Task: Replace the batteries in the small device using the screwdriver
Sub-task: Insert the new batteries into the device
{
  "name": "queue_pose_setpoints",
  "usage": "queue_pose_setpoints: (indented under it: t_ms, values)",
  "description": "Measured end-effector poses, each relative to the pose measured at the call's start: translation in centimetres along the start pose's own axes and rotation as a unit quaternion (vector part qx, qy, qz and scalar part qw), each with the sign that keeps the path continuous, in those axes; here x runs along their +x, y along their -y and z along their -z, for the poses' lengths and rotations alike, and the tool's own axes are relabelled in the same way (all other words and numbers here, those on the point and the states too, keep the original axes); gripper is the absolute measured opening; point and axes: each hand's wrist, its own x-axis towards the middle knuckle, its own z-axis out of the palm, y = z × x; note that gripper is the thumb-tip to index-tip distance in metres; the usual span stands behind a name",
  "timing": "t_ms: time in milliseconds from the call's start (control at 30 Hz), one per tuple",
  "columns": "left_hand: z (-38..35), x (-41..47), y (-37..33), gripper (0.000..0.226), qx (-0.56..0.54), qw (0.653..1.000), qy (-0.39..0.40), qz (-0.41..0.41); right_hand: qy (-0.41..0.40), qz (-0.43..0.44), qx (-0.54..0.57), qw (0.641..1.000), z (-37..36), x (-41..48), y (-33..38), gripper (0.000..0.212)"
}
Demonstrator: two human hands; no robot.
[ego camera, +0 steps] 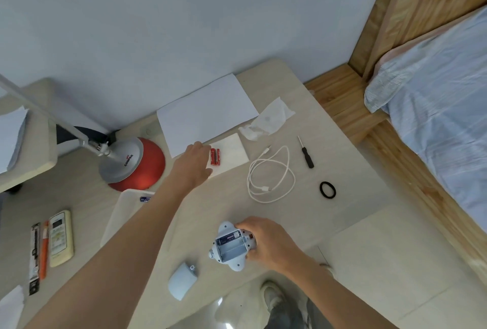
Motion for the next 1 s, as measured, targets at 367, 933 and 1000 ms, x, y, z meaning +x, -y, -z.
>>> queue_pose_setpoints:
  t_ms: [367, 933, 1000]
  values:
    - [-2.2, 2.7, 1.7, 0.054, -0.131, 0.991, -0.017, 0.019, -0.001, -0.002, -0.011, 1.0, -0.1, 0.1, 0.0, 0.054]
    - [-2.6, -19.9, -4.1, 0.043, -0.482, 0.874, -0.044, 0.045, 0.012, -0.004, -0.02, 1.0, 0.7, 0.4, 0.3, 0.055]
    - [-3.5, -21.0, -5.4, 0.036, -0.44, 0.896, -0.064, 0.011, 0.008, -0.003, -0.016, 1.0, 0.6, 0.4, 0.2, 0.051]
